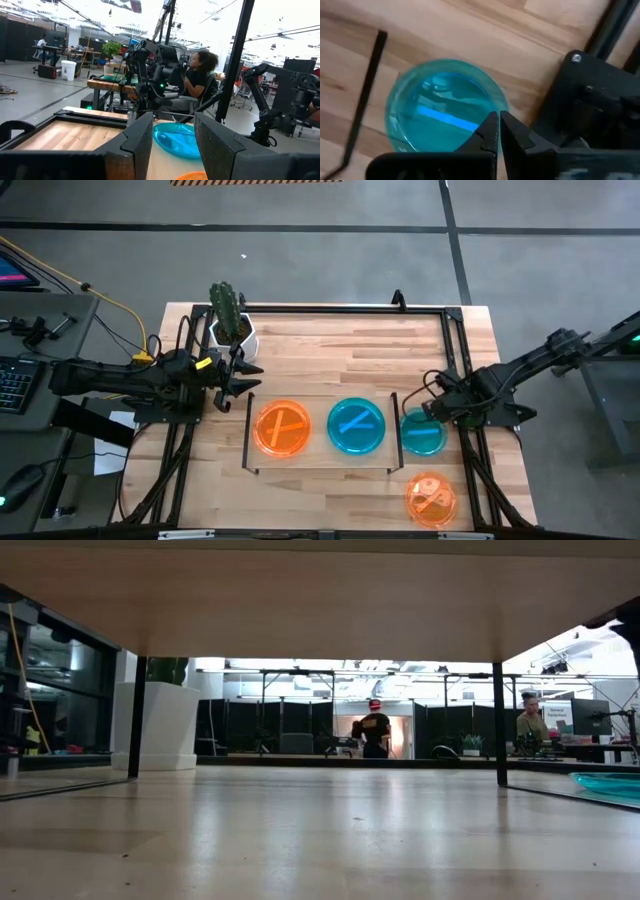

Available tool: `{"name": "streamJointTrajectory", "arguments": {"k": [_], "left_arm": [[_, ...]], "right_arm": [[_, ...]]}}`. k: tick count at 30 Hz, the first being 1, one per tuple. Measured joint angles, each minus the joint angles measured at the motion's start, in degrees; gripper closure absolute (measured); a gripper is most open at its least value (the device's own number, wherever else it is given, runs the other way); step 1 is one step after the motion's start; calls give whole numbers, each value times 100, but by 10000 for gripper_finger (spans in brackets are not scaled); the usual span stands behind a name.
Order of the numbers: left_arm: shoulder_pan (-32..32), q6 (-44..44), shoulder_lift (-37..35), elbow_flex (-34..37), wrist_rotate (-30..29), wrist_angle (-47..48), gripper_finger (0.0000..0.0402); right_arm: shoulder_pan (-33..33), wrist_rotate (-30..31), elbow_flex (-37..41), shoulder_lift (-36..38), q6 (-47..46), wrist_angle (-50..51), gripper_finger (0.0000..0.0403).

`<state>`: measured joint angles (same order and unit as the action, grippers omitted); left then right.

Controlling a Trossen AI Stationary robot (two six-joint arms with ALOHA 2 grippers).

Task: Place and stack plates onto a shelf
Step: Stack the blue transparent plate on top of the blue transparent plate

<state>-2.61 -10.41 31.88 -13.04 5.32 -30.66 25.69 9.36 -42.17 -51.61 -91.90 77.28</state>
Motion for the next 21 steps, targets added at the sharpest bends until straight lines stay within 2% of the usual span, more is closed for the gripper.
{"name": "streamJointTrajectory", "arguments": {"k": [7, 16, 19, 21], "left_arm": [[0, 0, 0, 0, 0, -2, 266], [0, 0, 0, 0, -2, 0, 266], [0, 2, 0, 0, -2, 0, 266], [0, 2, 0, 0, -6, -2, 266]], "right_arm": [[554, -402, -7, -237, 374, -145, 402], [1288, -1042, -7, -920, 686, -326, 402], [1475, -1433, -9, -1112, 706, -1015, 402], [1645, -1406, -9, -1220, 712, -1625, 402]]}}
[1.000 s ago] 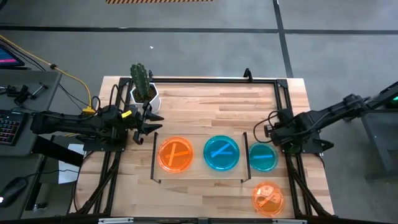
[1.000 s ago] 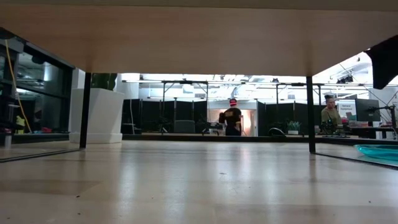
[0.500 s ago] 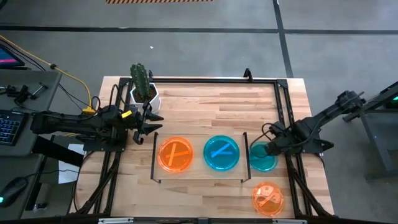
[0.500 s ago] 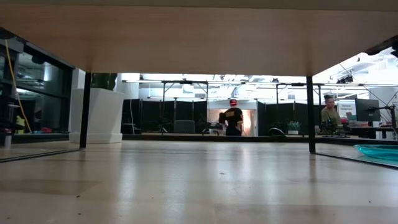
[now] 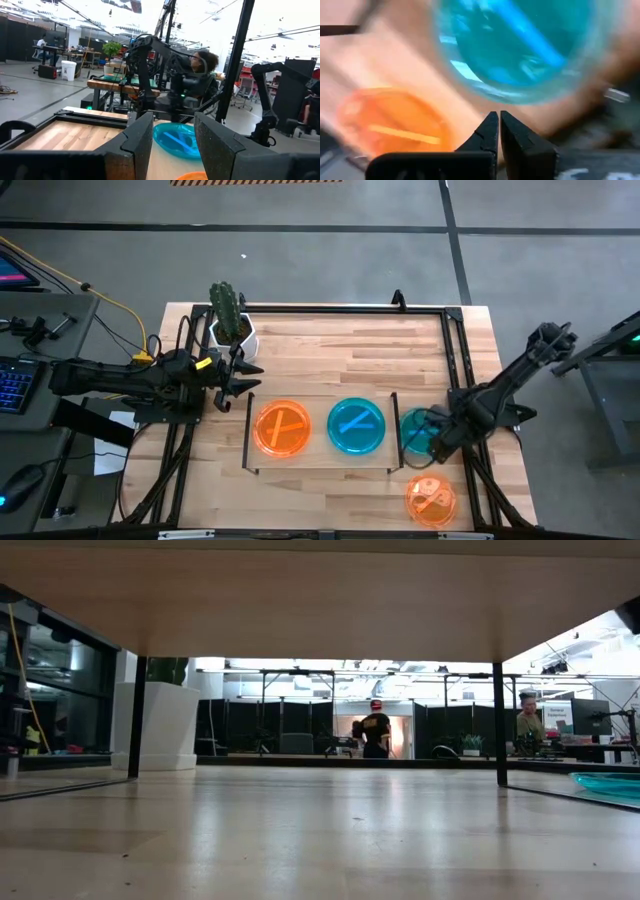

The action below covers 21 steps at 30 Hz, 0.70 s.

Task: Place and stack plates onto a shelf
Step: Stack the blue transparent plate on top of the blue transparent plate

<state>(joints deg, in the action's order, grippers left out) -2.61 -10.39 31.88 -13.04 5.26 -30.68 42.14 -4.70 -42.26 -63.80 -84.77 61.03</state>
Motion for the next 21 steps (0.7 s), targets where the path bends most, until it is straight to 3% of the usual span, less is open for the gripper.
{"name": "streamJointTrajectory", "arguments": {"k": [4, 21], "left_arm": [[0, 0, 0, 0, -68, 0, 266], [0, 2, 0, 0, -94, -2, 266]], "right_arm": [[347, 496, -11, -276, -48, -686, 402], [1447, 416, -9, -1137, -1352, -1136, 402]]}}
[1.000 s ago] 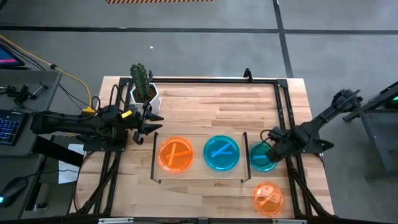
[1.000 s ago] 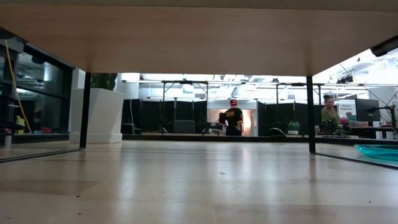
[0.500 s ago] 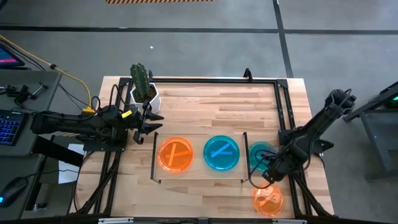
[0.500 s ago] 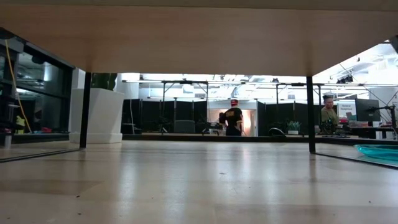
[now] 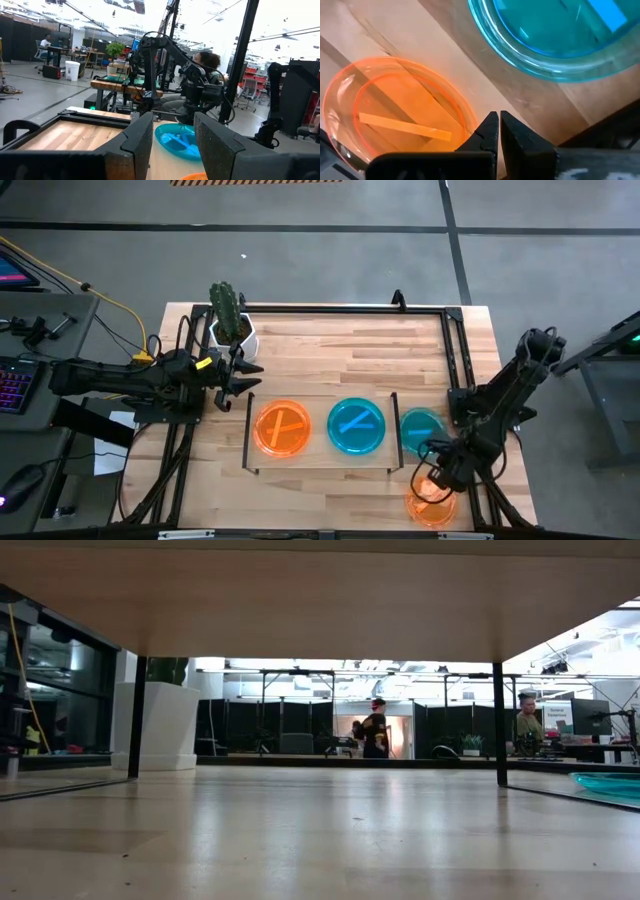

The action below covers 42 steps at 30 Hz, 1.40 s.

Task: Place and stack plates onto a shelf
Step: Stack the blue transparent plate on top of the blue transparent plate

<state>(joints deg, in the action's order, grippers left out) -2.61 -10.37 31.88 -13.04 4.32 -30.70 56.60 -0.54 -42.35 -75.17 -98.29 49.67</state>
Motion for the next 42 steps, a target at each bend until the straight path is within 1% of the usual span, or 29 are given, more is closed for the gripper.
{"name": "streamJointTrajectory", "arguments": {"k": [6, 11, 14, 17, 24, 28, 36, 42], "left_arm": [[0, 0, 0, 0, -4, 0, 266], [0, 2, 0, 0, -7, -1, 266], [0, 2, 2, 0, -7, 0, 266], [0, 2, 2, 0, -9, -2, 266], [2, 16, 2, 0, -71, -4, 266], [2, 59, 2, 0, -79, -3, 266], [2, 57, 2, 0, -79, -2, 266], [2, 55, 74, 0, -79, -4, 266]], "right_arm": [[17, 3, 0, -252, -81, -343, 402], [15, 0, 0, -524, -25, -420, 402], [15, -129, 0, -675, 106, -412, 398], [15, -174, 0, -760, 217, -409, 381], [9, -167, 0, -765, 517, -407, 317], [6, -126, 0, -765, 788, -405, 299], [4, 108, 2, -765, 1133, -356, 304], [4, 378, 2, -765, 1178, -303, 315]]}}
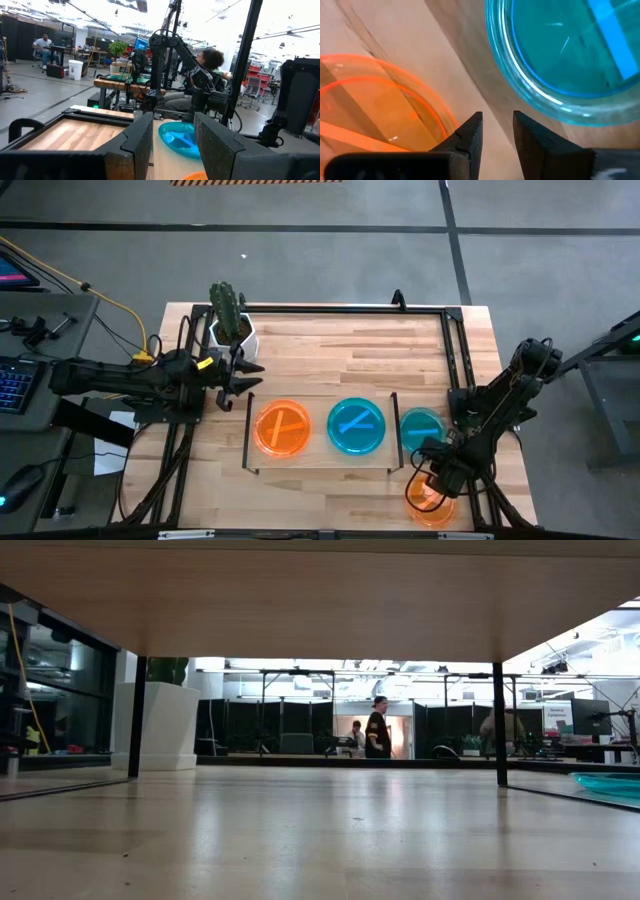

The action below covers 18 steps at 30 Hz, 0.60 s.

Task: Place and stack plates onto a shelf
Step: Stack the blue transparent plate on top of the blue transparent plate

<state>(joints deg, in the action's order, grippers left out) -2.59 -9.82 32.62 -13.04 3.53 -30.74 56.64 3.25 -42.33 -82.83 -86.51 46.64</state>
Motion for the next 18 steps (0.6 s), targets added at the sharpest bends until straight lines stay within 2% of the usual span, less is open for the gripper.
{"name": "streamJointTrajectory", "arguments": {"k": [7, 10, 18], "left_arm": [[0, 0, 145, 0, -219, 4, 266], [-1, 2, 190, 0, -269, 1, 266], [-1, 0, 199, 0, -273, -3, 266]], "right_arm": [[0, 660, -580, 2, 342, 858, 318], [-1, 753, -826, 6, 531, 1255, 318], [14, 776, -839, -76, 1379, 894, 319]]}}
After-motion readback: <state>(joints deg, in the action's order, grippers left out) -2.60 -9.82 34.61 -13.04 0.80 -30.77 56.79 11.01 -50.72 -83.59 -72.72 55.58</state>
